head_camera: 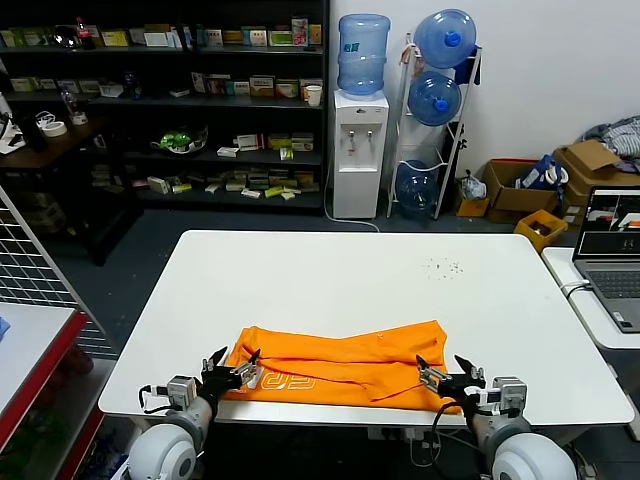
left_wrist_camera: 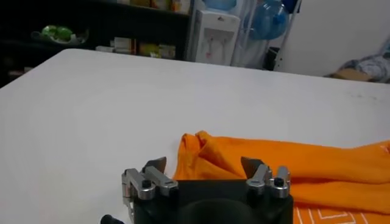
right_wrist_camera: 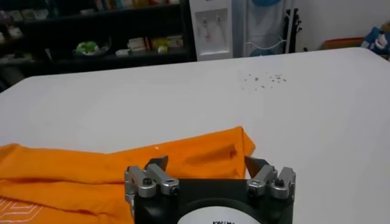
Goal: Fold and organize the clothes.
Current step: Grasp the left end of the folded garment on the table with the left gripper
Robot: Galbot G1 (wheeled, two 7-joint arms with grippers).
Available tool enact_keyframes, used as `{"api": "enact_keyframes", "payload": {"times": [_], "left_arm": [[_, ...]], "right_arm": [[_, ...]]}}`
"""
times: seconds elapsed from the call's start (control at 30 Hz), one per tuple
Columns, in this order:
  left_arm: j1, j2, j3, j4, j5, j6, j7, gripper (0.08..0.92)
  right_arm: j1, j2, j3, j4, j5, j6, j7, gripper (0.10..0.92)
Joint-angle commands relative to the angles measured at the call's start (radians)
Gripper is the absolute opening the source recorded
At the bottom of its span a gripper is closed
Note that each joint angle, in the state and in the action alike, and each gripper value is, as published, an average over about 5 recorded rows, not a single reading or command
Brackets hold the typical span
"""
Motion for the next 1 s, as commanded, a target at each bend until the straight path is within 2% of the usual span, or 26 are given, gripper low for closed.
{"api": "enact_keyframes", "payload": {"times": [0.03, 0.2, 0.73, 0.9, 1.0], "left_arm": [[-0.012, -0.026, -0.001, 0.085, 0.008, -0.036, 0.012, 0.823], [-0.017, -0.034, 0.0, 0.099, 0.011, -0.051, 0.012, 0.782], [0.003, -0.052, 0.002, 0.07, 0.017, -0.111, 0.019, 0.326], [0.019, -0.033, -0.019, 0.007, 0.016, -0.109, 0.003, 0.179], [0.033, -0.007, -0.055, -0.044, 0.011, -0.097, -0.01, 0.127]], "right_arm": [[-0.023, 0.006, 0.009, 0.009, -0.009, 0.003, -0.004, 0.823], [-0.028, 0.009, 0.007, 0.008, -0.014, 0.005, -0.005, 0.823], [-0.029, 0.026, -0.006, -0.007, -0.028, 0.018, -0.005, 0.823], [-0.025, 0.028, -0.007, -0.011, -0.029, 0.023, -0.005, 0.823], [-0.019, 0.029, -0.009, -0.013, -0.03, 0.026, -0.005, 0.823]]}}
